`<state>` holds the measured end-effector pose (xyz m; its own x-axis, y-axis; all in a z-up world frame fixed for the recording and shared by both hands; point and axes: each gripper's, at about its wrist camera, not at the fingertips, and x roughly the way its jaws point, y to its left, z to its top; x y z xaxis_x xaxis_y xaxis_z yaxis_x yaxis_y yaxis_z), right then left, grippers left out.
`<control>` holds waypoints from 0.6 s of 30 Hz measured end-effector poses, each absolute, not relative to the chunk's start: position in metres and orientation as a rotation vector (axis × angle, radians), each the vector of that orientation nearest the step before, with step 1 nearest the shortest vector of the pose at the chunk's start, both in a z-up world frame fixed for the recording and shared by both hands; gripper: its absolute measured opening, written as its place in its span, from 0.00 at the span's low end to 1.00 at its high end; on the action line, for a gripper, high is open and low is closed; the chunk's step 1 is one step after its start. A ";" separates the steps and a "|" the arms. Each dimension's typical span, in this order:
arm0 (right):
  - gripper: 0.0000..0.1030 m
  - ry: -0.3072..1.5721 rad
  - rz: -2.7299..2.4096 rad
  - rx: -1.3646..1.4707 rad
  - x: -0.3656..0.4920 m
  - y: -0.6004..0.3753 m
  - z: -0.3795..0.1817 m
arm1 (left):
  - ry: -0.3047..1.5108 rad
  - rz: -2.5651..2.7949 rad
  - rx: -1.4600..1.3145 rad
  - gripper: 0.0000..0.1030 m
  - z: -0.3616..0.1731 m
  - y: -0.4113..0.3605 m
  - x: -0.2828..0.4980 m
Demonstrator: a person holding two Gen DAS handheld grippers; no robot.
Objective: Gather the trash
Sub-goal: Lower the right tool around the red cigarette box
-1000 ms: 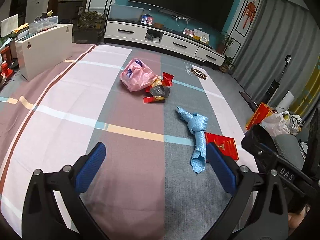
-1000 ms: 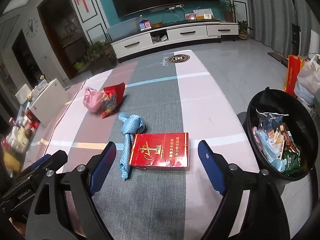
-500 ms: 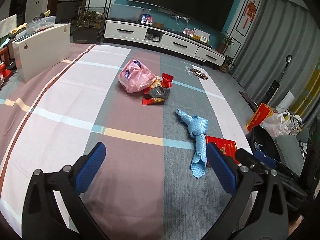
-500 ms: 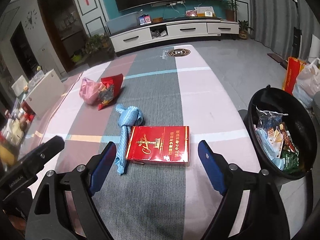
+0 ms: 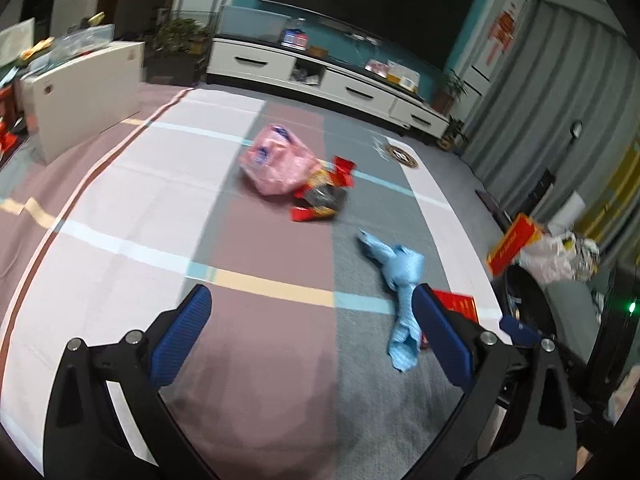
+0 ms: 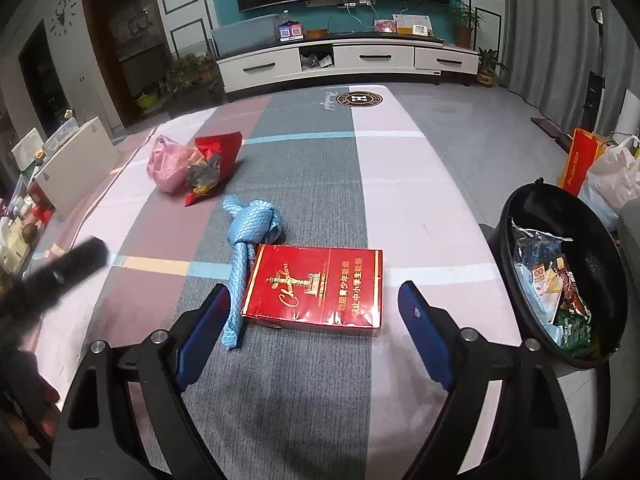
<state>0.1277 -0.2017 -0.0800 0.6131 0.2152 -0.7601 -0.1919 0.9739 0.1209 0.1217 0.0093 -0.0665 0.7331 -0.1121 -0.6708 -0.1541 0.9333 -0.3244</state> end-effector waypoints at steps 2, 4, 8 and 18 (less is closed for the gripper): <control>0.83 0.885 0.229 0.024 0.130 -0.201 -0.081 | 0.750 0.043 -0.398 0.97 -0.067 0.018 0.122; 0.85 0.892 0.220 0.028 0.134 -0.202 -0.084 | 0.755 0.049 -0.411 0.97 -0.070 0.021 0.122; 0.85 0.928 0.204 0.047 0.143 -0.205 -0.092 | 0.776 0.032 -0.413 0.97 -0.076 0.018 0.127; 0.92 0.971 0.194 0.009 0.155 -0.190 -0.108 | 0.801 -0.007 -0.415 0.97 -0.082 0.009 0.130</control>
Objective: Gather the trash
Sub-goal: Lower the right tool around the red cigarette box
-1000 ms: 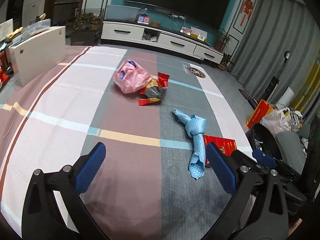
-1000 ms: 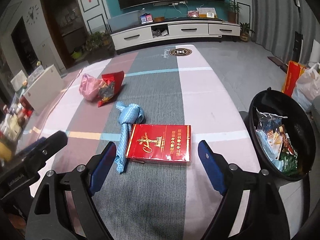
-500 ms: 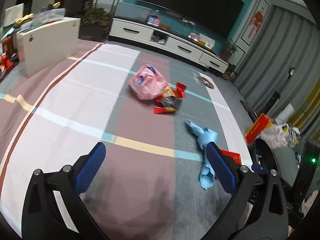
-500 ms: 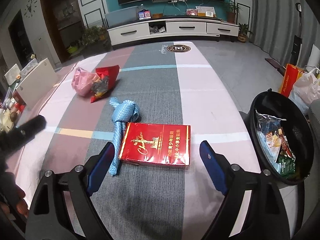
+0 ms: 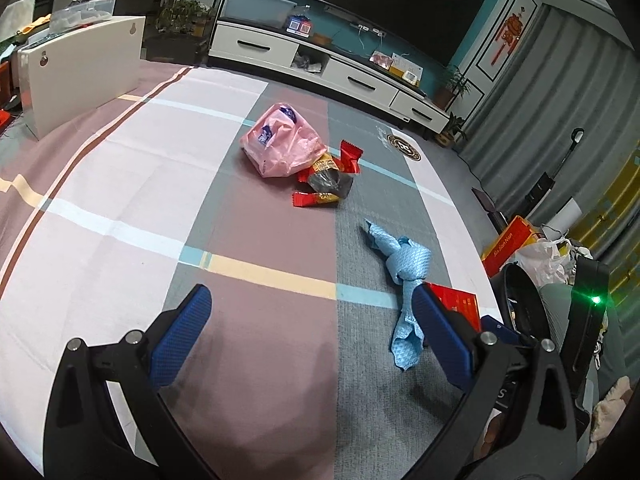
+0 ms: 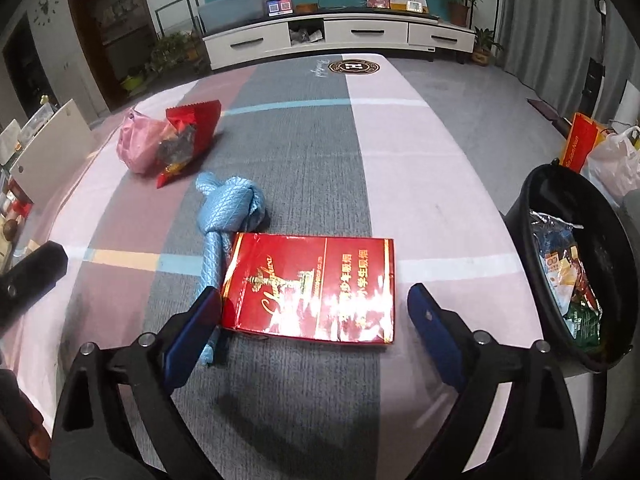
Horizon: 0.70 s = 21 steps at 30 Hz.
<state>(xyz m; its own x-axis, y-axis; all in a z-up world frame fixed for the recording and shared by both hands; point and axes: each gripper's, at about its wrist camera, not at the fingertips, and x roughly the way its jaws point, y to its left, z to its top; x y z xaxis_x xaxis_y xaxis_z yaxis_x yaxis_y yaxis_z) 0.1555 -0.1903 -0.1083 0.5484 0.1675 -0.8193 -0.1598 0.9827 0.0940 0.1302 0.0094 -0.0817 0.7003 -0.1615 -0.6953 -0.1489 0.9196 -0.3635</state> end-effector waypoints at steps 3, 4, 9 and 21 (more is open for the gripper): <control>0.92 0.983 0.202 0.014 0.158 -0.190 -0.111 | 0.805 -0.005 -0.416 0.97 -0.083 0.010 0.130; 0.93 0.983 0.201 0.015 0.159 -0.190 -0.111 | 0.807 -0.005 -0.416 0.97 -0.083 0.010 0.130; 0.93 0.984 0.207 0.021 0.160 -0.191 -0.111 | 0.811 -0.014 -0.411 0.97 -0.084 0.008 0.132; 0.94 0.994 0.235 0.034 0.161 -0.193 -0.112 | 0.836 -0.041 -0.391 0.97 -0.089 -0.008 0.137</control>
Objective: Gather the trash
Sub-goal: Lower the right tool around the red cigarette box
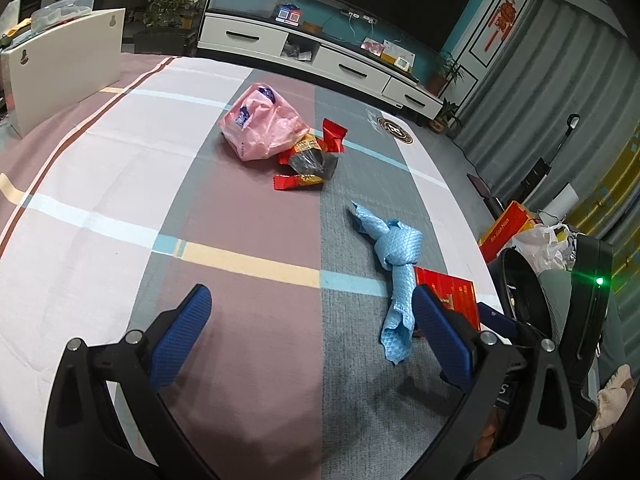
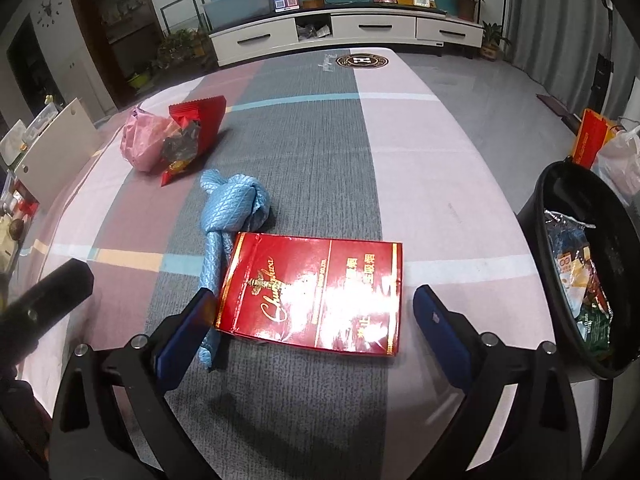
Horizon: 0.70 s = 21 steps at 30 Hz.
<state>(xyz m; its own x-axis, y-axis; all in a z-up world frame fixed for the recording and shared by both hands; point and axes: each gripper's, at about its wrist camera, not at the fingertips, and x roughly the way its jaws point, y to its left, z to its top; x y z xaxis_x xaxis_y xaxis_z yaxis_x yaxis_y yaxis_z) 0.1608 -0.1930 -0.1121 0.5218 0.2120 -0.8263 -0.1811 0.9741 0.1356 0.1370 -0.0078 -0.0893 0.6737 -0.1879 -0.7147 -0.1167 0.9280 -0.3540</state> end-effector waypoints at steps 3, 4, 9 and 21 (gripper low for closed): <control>0.97 0.999 0.240 0.025 0.161 -0.194 -0.112 | 0.839 -0.041 -0.394 0.97 -0.090 -0.008 0.138; 0.97 0.999 0.243 0.025 0.161 -0.194 -0.112 | 0.840 -0.040 -0.394 0.97 -0.091 -0.008 0.138; 0.97 1.012 0.257 0.038 0.162 -0.195 -0.113 | 0.843 -0.037 -0.393 0.97 -0.092 -0.009 0.138; 0.97 1.008 0.284 0.018 0.159 -0.193 -0.113 | 0.846 -0.044 -0.383 0.97 -0.092 -0.011 0.140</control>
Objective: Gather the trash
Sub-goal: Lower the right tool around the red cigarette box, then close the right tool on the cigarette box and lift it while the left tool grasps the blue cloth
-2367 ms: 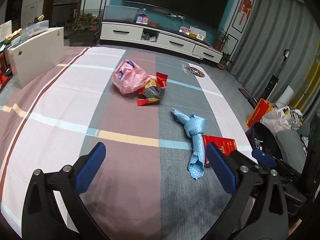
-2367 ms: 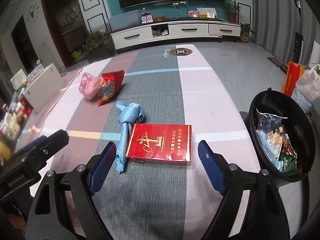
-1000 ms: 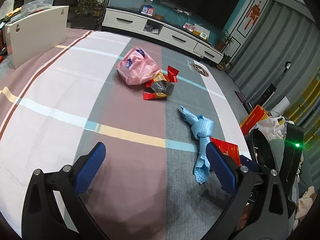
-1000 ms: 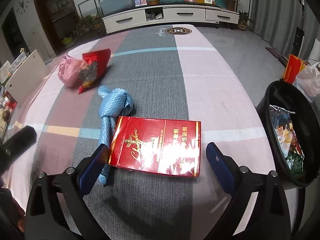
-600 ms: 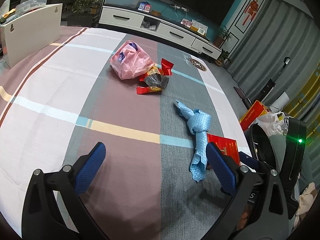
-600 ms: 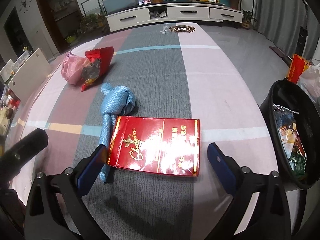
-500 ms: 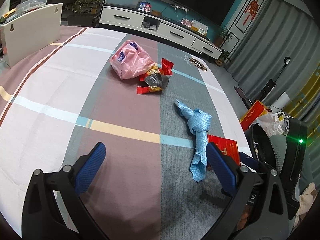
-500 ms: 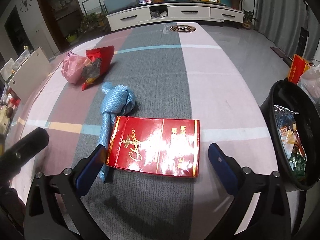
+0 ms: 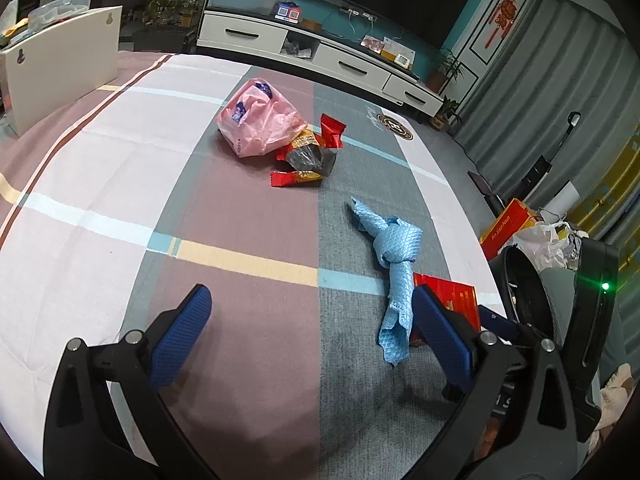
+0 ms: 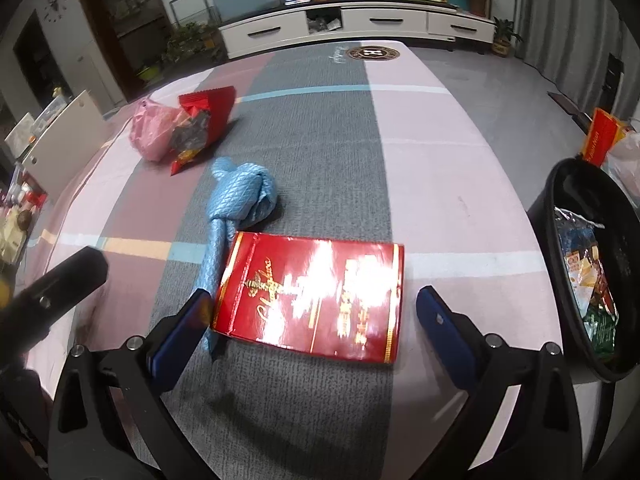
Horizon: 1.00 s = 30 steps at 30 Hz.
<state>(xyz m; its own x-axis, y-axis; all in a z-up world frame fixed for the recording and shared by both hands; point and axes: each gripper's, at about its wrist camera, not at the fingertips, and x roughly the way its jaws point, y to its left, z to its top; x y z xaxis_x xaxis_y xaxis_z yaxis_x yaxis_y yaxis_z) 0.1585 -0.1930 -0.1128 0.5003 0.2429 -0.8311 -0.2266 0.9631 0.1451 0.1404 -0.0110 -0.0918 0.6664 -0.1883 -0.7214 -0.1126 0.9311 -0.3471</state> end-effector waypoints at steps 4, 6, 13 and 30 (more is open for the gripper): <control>0.89 1.014 0.306 0.057 0.158 -0.201 -0.112 | 0.848 -0.047 -0.357 0.97 -0.091 -0.016 0.141; 0.89 1.007 0.284 0.052 0.157 -0.208 -0.112 | 0.848 -0.046 -0.355 0.97 -0.091 -0.016 0.141; 0.66 1.004 0.266 0.109 0.151 -0.237 -0.106 | 0.852 -0.052 -0.349 0.97 -0.091 -0.019 0.141; 0.95 1.003 0.377 -0.153 0.133 -0.249 -0.100 | 0.850 -0.058 -0.363 0.97 -0.092 -0.021 0.143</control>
